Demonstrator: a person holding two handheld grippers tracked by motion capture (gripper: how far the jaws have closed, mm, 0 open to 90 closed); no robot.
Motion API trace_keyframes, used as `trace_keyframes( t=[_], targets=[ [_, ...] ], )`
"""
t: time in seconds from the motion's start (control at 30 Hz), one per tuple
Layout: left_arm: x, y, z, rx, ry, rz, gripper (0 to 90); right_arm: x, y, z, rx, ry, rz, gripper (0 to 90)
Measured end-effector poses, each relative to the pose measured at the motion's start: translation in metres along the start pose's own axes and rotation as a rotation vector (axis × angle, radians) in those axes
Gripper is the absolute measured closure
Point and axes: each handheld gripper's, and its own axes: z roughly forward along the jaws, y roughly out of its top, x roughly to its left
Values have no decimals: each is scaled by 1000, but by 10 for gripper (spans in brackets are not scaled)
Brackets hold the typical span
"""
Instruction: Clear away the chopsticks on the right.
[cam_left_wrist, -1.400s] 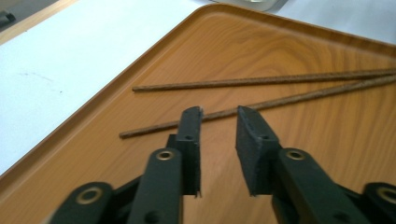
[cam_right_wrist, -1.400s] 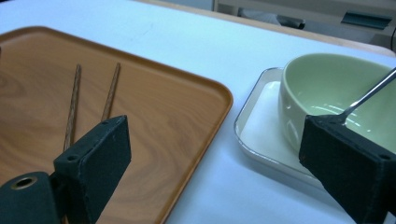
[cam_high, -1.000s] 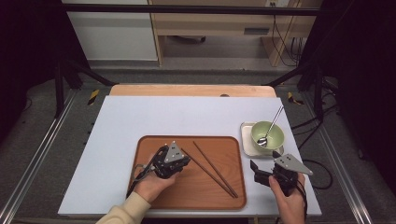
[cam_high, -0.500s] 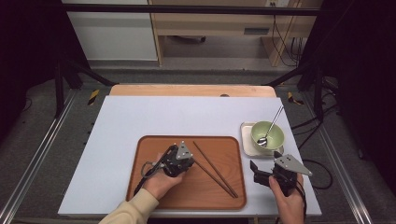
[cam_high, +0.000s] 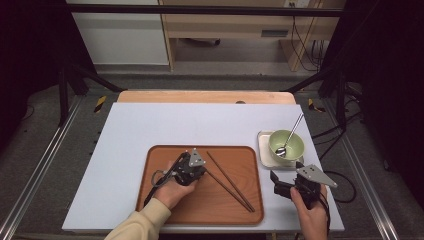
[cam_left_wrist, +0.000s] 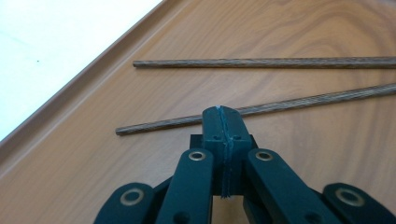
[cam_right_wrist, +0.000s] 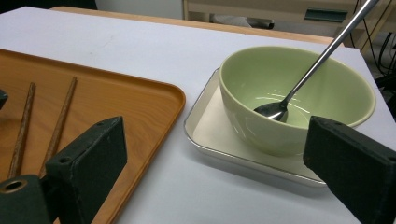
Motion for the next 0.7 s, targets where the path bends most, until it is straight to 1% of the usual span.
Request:
trace_keyframes(
  t=[0.1, 0.13, 0.23, 0.33, 0.43, 0.57, 0.63, 0.7],
  targets=[
    [1, 0, 0, -7, -12, -28, 899, 1, 0, 1, 9, 6, -3, 68],
    [0, 1, 0, -5, -8, -21, 899, 2, -1, 2, 12, 6, -3, 68],
    [0, -1, 0, 2, -8, -20, 899, 1, -1, 1, 13, 7, 0, 68],
    [1, -4, 3, 7, -10, -31, 899, 0, -1, 2, 8, 5, 4, 69],
    [1, -4, 4, 8, -10, -33, 899, 1, -1, 1, 7, 7, 5, 69],
    [-1, -3, 11, 19, -4, -14, 899, 1, -1, 2, 11, 10, 5, 69],
    [0, -3, 13, 11, -4, -9, 899, 1, -1, 2, 14, 14, 7, 69],
    [1, -1, 15, 6, 1, -16, 899, 1, -1, 2, 16, 17, 11, 69]
  ],
)
